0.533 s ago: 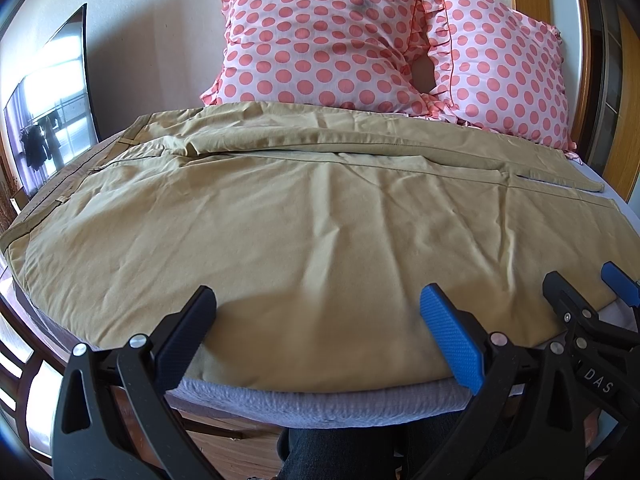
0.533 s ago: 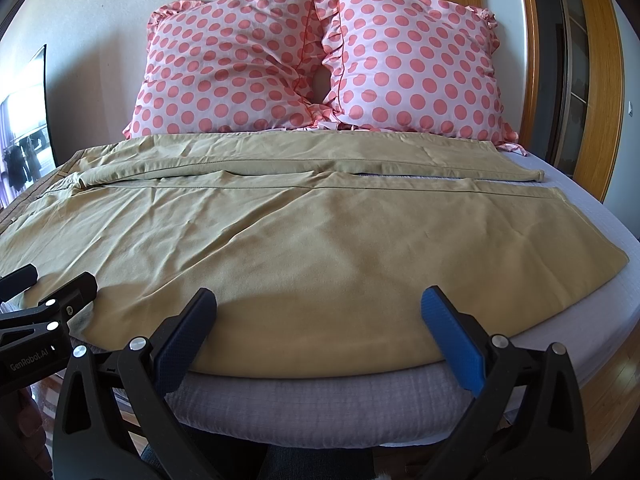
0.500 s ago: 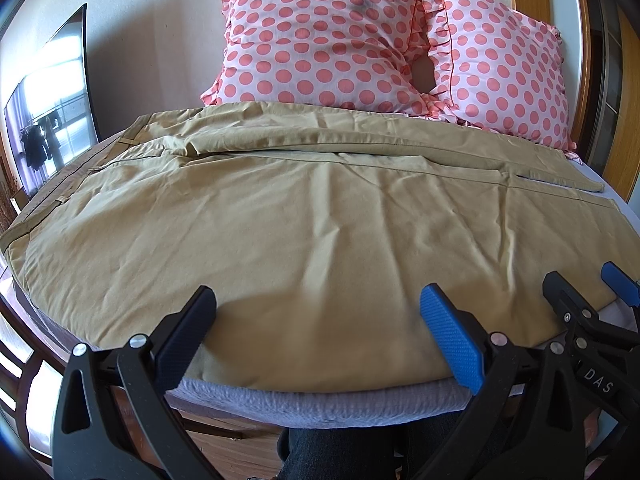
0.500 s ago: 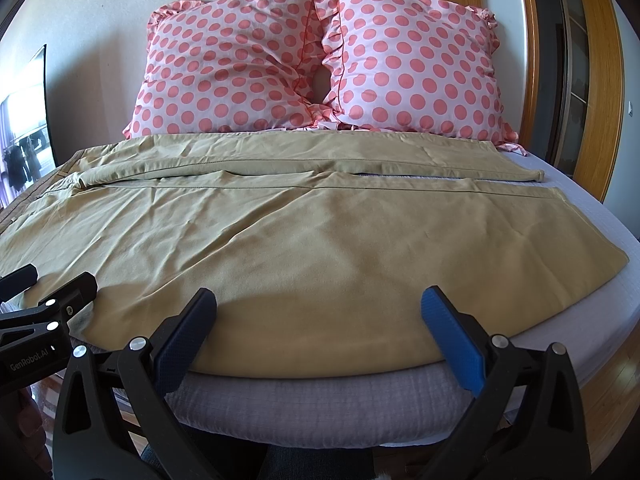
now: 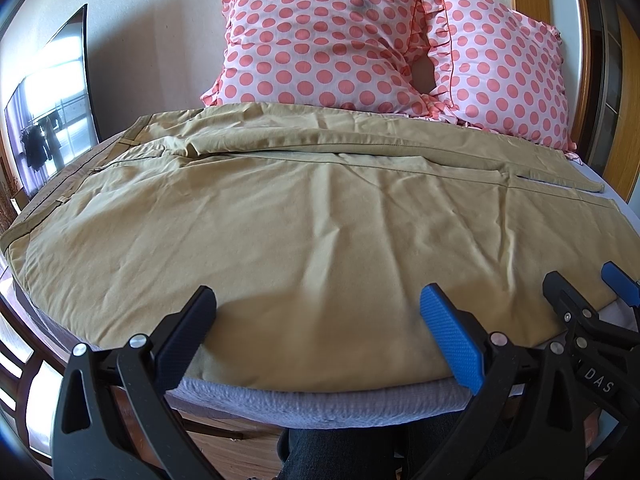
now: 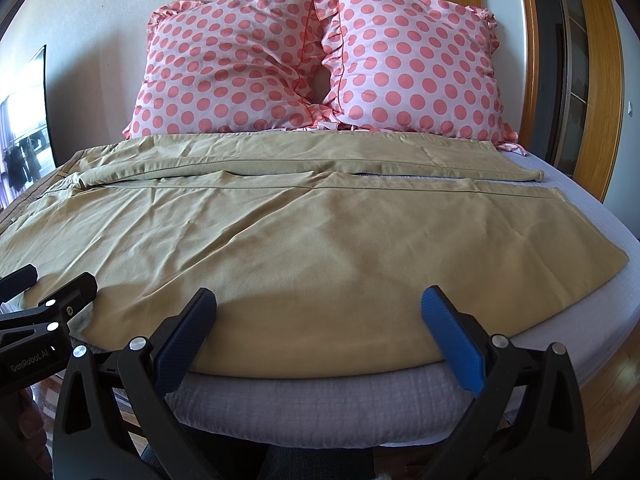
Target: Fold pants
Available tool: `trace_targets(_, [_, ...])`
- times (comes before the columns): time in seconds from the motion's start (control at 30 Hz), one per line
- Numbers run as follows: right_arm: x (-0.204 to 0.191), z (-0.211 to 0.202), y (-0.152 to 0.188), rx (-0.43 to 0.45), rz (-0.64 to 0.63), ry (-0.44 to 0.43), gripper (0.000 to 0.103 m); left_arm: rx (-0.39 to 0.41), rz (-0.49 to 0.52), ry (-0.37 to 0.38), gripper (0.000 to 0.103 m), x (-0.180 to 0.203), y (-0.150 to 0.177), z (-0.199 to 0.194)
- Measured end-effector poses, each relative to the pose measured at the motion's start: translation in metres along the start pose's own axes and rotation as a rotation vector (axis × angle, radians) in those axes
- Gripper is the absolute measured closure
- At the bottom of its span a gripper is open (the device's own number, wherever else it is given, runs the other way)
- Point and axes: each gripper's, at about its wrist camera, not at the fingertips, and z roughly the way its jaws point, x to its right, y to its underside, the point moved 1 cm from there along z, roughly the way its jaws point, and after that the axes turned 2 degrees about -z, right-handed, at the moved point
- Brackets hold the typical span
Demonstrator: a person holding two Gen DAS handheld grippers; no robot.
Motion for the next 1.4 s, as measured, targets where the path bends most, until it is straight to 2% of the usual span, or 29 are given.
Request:
trace_targets(0.37, [0.002,-0.001,-0.001,-0.001,-0.004,-0.005,0.001,-0.004,0.002,0.002,0.002,0.0,-0.003,-0.001])
trace_targets(0.47, [0.008,0.003,-0.008,-0.037,-0.008,-0.052,0.001,-0.023,0.007,0.017,0.002,-0.003,-0.008,-0.001])
trace_targets(0.53, [0.018,0.004,-0.018,-0.045,0.02,-0.088,0.001,-0.038,0.006,0.028,0.002,-0.006,-0.011,-0.001])
trace_targets(0.57, [0.03,0.004,-0.031,-0.029,0.041,-0.079,0.001,-0.051,0.0,0.031,0.002,-0.008,-0.013,0.001])
trace_targets(0.73, [0.106,0.017,-0.108,0.037,0.146,0.042,0.001,-0.008,-0.063,0.05,0.002,-0.021,-0.033,0.001])
trace_targets(0.87, [0.171,0.071,-0.168,0.003,0.239,0.166,0.002,0.048,-0.044,0.037,0.002,-0.025,-0.06,0.0])
trace_targets(0.9, [0.184,0.089,-0.18,-0.019,0.262,0.196,0.005,0.056,-0.035,0.033,0.002,-0.025,-0.066,0.001])
trace_targets(0.97, [0.21,0.13,-0.199,-0.081,0.304,0.247,0.021,0.064,-0.025,0.032,0.002,-0.026,-0.078,0.006])
trace_targets(1.03, [0.228,0.172,-0.212,-0.152,0.326,0.294,0.032,0.064,-0.027,0.044,0.002,-0.027,-0.086,0.012])
trace_targets(1.13, [0.25,0.228,-0.222,-0.262,0.39,0.327,0.04,0.063,-0.033,0.062,0.002,-0.027,-0.094,0.02])
trace_targets(1.3, [0.279,0.285,-0.225,-0.342,0.543,0.373,0.041,0.052,-0.007,0.063,0.002,-0.022,-0.099,0.035])
trace_targets(1.37, [0.286,0.299,-0.22,-0.376,0.584,0.392,0.041,0.057,0.008,0.058,0.002,-0.021,-0.1,0.037])
trace_targets(1.4, [0.286,0.301,-0.223,-0.362,0.574,0.418,0.041,0.059,0.01,0.057,0.002,-0.021,-0.1,0.038])
